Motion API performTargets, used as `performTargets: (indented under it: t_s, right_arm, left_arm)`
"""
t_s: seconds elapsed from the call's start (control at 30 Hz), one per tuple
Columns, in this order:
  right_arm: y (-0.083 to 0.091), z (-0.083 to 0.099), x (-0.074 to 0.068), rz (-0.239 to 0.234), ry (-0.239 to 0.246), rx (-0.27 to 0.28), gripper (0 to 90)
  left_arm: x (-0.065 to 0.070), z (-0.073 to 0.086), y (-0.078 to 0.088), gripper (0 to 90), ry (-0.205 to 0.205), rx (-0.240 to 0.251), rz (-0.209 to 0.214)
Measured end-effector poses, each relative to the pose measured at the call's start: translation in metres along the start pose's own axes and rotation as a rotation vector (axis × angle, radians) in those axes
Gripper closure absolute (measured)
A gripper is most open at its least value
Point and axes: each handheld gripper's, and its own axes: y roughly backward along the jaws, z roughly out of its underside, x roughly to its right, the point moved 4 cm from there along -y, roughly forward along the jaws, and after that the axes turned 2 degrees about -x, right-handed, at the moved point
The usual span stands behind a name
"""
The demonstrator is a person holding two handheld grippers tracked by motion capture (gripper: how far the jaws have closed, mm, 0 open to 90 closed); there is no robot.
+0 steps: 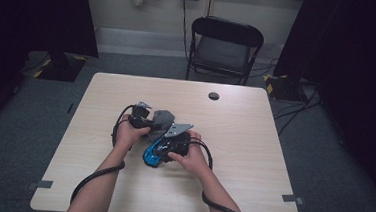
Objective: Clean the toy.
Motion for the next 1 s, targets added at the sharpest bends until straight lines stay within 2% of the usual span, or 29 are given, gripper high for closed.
performTargets:
  t_s: [0.13,0.27,0.37,0.53,1.0]
  right_arm:
    - [0.000,0.000,0.000,0.000,0.001,0.000,14.4]
    - [0.000,0.000,0.000,0.002,-0.001,0.000,14.4]
    - [0.000,0.000,0.000,0.001,-0.001,0.003,14.4]
    - [0.000,0.000,0.000,0.000,-0.002,-0.001,14.4]
    - [0.000,0.000,0.000,0.000,-0.001,0.002,14.4]
  left_arm:
    - [0.006,0.001,-0.003,73.2,-0.012,-0.001,0.019]
    - [0.009,0.004,-0.004,73.6,-0.001,0.002,0.030]
    - [0.009,0.005,-0.002,73.7,-0.007,-0.001,0.036]
    - [0.010,0.007,0.001,74.1,-0.041,-0.016,0.038]
    - [0.010,0.015,0.012,74.4,-0.054,-0.032,0.054]
